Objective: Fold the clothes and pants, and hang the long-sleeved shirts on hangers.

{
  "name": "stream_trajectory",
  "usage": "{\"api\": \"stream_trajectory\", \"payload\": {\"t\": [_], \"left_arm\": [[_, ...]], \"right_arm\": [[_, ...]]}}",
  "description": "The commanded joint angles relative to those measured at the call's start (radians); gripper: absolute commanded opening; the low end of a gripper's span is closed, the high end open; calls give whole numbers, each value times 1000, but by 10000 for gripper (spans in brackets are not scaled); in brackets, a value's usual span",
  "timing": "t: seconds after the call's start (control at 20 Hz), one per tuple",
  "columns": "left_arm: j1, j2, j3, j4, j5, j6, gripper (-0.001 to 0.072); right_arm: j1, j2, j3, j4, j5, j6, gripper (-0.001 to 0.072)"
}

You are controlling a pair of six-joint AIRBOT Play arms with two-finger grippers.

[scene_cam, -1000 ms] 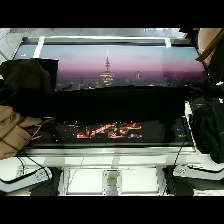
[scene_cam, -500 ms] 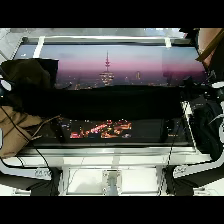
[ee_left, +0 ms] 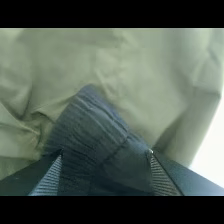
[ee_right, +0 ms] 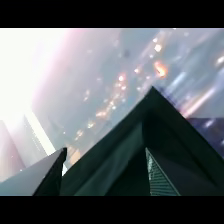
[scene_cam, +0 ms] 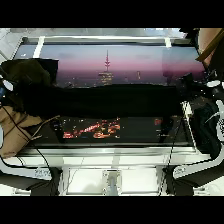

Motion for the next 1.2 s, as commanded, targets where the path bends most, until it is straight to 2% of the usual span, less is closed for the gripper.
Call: {"api": "stream_trajectory", "payload": {"t": [0.0,0.1,0.2,0.35,0.45,0.6,0.8,1.05,1.15], "left_arm": [[1,100,1,0,-24,57,599],[-22,204,1,-2,-24,129,599],[-89,300,1,-5,-24,235,599],[-285,367,1,-4,-28,365,599],[-437,347,1,-4,-27,445,598],[-641,248,5,-1,-27,452,597],[-818,58,68,11,-27,452,597],[-916,-135,208,11,-33,451,595],[-928,-205,290,11,-104,451,576]], "right_arm": [[-27,2,79,-80,150,-13,555],[-62,2,152,-183,316,-13,555],[-95,1,196,-256,468,-42,555],[-158,-11,202,-241,577,-156,554],[-204,-44,202,-165,612,-237,553],[-251,-119,204,-72,648,-342,554],[-230,-233,262,-67,660,-380,554],[-188,-311,313,-73,658,-380,554],[-167,-328,313,-79,662,-380,554]]}}
